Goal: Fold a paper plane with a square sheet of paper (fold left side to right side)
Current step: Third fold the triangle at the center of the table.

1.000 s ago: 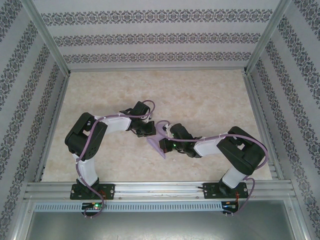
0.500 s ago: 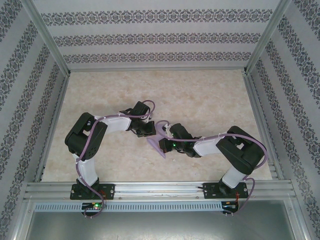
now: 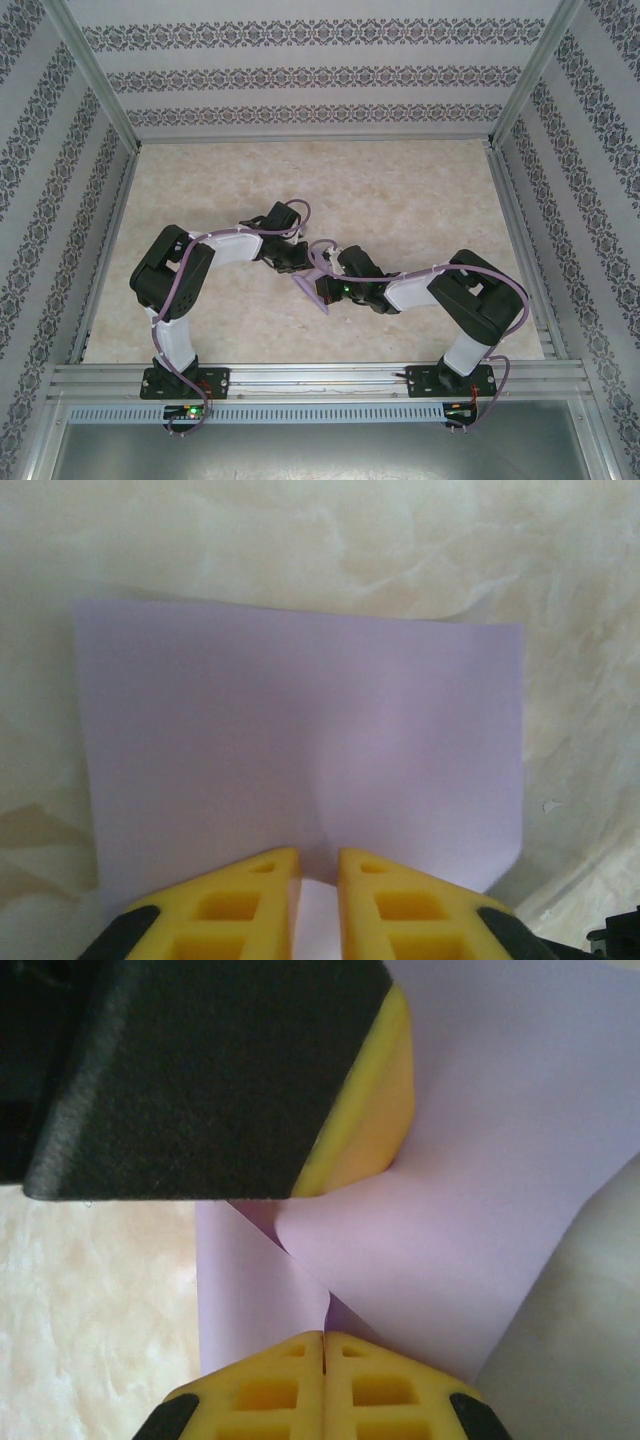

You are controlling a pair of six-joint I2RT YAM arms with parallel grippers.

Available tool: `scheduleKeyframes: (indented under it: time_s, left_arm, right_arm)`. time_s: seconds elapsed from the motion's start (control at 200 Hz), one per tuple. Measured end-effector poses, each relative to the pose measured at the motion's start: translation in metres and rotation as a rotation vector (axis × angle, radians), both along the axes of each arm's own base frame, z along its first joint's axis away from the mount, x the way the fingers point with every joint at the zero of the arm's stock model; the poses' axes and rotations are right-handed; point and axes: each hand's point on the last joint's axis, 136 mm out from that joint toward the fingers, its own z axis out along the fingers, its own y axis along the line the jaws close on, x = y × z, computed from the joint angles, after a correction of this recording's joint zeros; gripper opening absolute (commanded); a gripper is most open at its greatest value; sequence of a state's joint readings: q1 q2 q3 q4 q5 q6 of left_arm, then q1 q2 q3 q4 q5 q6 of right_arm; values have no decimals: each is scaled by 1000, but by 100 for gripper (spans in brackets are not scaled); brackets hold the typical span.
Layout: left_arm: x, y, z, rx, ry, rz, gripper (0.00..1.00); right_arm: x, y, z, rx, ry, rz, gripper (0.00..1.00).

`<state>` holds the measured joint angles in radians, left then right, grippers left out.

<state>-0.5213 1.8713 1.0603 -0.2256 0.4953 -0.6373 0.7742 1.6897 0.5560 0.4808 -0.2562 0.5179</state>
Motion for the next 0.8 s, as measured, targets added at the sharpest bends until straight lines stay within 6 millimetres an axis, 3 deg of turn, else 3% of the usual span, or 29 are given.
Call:
scheduleKeyframes:
  time_s: [0.225,0.38,0.5,0.799]
  left_arm:
    - [11,14,8,50,-25,34,22]
    - [18,26,42,35,-106,65,14]
    - [3,29,59,-17,-139,67,9]
    - [-51,30,27,-158,-10,83,5]
  right_arm:
    - [0,0,0,7,-8,0,0]
    - [-1,-1,0,10,-10,0,0]
    - [-1,-1,0,11,-11,0,0]
    - [-1,-1,0,12,-9,-1,0]
